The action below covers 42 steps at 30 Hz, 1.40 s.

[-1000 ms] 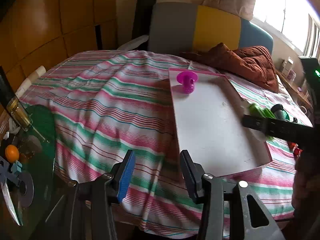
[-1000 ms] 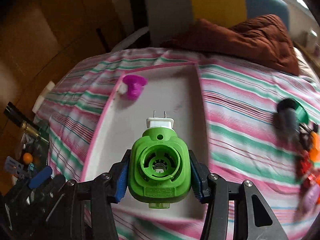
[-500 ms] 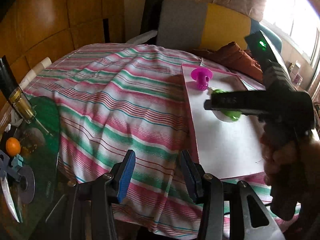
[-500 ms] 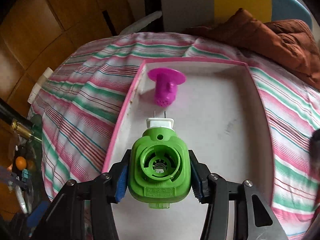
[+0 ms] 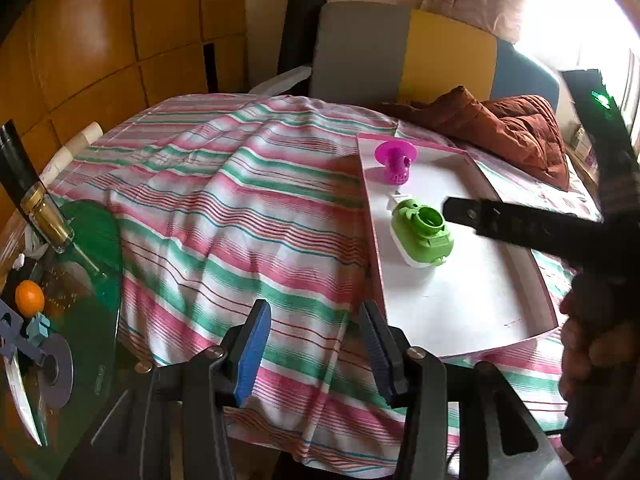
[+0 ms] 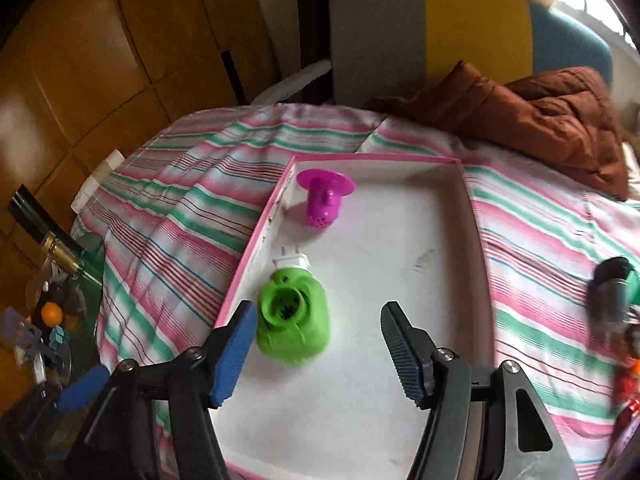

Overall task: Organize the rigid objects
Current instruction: 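Carry the green plug device into the tray and release it, then move both tools back toward the remaining toys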

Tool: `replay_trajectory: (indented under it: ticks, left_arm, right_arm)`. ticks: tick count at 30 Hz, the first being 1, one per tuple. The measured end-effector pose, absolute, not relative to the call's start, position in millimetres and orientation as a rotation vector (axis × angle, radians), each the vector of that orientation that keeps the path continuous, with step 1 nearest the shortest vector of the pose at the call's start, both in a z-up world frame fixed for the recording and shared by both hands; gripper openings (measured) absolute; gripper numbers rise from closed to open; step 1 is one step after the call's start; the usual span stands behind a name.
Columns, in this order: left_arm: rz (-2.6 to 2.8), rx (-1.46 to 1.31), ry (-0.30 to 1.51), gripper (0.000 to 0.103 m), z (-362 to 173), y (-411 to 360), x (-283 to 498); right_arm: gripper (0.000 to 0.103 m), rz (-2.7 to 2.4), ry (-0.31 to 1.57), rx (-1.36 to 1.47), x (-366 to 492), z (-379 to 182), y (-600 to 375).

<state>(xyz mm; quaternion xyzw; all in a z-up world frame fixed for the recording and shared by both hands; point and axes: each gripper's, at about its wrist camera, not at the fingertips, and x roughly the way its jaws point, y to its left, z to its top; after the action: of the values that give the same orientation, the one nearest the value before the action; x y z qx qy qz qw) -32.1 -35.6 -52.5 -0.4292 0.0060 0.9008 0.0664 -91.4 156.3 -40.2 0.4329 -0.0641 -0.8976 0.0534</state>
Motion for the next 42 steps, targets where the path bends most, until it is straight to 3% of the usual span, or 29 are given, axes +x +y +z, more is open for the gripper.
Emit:
replay_trajectory:
  ticks: [15,30,39,42]
  left_arm:
    - [2.67,-1.255,0.069,0.046,-44,-14,-21]
    - [2.543,-1.25,0.029,0.046,-39,14,-22]
    - [2.402,-1.178,0.121,0.046,-25,70,-13]
    - [2.369,-1.168,0.175,0.046,-24,91,-9]
  right_arm:
    - [0.076,-2.917,-0.14,1.221,-25,-23,204]
    - [0.082,-3.132,-0.299,1.255,30,-12,321]
    - [0.091,-3.437,-0.562,1.324,76,-7,455]
    - [0.091,-3.487,-0.782,1.364,90,-19,488]
